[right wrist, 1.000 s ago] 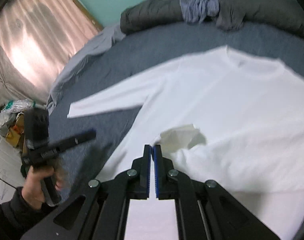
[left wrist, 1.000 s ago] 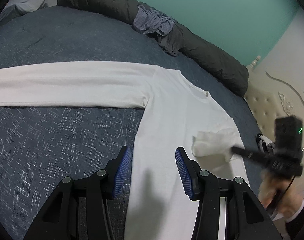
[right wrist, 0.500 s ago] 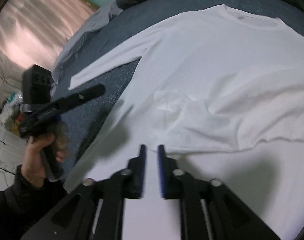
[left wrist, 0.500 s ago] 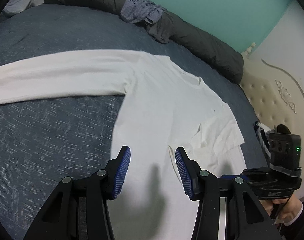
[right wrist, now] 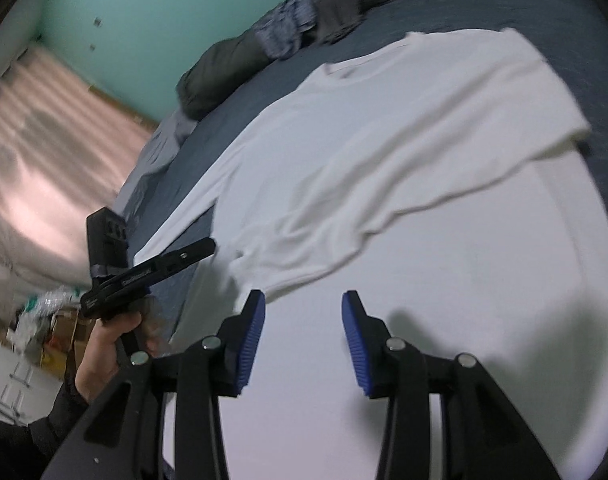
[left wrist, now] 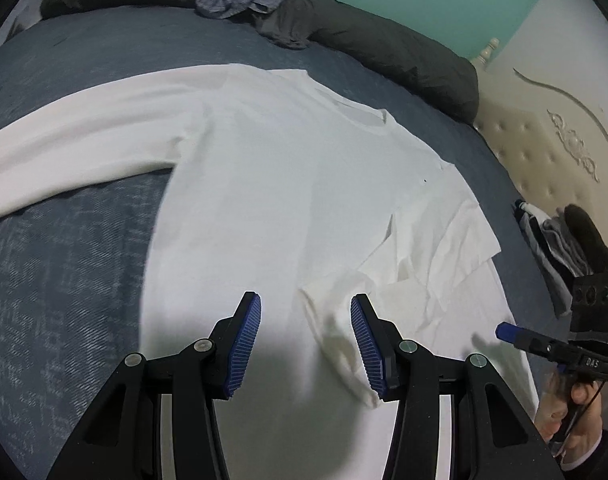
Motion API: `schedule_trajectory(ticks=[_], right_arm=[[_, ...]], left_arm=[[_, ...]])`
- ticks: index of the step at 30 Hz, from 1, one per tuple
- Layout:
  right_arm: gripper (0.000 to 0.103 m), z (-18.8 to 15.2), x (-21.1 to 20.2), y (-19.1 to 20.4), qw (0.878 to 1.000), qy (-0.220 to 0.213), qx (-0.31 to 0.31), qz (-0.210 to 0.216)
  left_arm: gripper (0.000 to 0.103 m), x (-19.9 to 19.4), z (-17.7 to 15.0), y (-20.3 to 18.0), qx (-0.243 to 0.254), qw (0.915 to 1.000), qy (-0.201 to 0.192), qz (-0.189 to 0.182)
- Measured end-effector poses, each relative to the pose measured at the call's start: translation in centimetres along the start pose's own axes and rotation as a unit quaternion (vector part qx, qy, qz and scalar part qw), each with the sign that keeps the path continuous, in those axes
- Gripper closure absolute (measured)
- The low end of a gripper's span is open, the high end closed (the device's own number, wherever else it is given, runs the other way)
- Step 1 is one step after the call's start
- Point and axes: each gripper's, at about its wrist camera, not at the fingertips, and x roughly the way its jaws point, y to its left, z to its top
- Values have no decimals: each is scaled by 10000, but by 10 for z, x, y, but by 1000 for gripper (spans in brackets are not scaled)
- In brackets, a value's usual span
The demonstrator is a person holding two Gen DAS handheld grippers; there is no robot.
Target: Fold clothes
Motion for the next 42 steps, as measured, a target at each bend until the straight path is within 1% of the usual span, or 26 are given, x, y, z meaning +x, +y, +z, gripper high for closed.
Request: schedule_trajectory(ticks=[4,9,15,19,21,24,25,26,27,30,35,42], right_arm=[[62,1,-9,-16,9994,-290,172,-72],[62,0,-15,-22,9975,-660,210,-127],[62,-3,-11,-32,9962,-781,370,-82],[62,-5,-7,-40,9956,-730,575,-69],[62,-5,-8,-43,9952,-744,638,-50],[62,-5,-11,-44,9946,-792,677,-35],[62,-4,-11,-44,9945,-805,676,-36],[62,-4,-11,-43,9944,-812,672,-35],[62,-4,-11,-43,9944,-814,669,-30],[62,-4,-10,-43,9946,-800,667,-24],[62,-4,-12,-45,9943,-830,675,-28],[62,-3,-15,-47,9935,-886,708,-36]], left_arm=[[52,10,2,-6,138,9999,-7,76],[52,16,0,-10,272,9996,-34,110],[53,20,-3,-12,397,9992,21,55],[54,22,-3,-14,436,9990,47,20],[65,23,-3,-16,475,9988,63,5],[74,24,-4,-19,527,9986,103,-22],[75,25,-5,-19,526,9985,122,-42],[80,25,-5,-20,525,9985,140,-61],[87,26,-6,-20,527,9985,154,-76],[97,22,-5,-22,575,9983,111,-42],[98,4,0,-23,573,9982,-142,-82],[98,-35,13,-5,217,9981,-524,-238]])
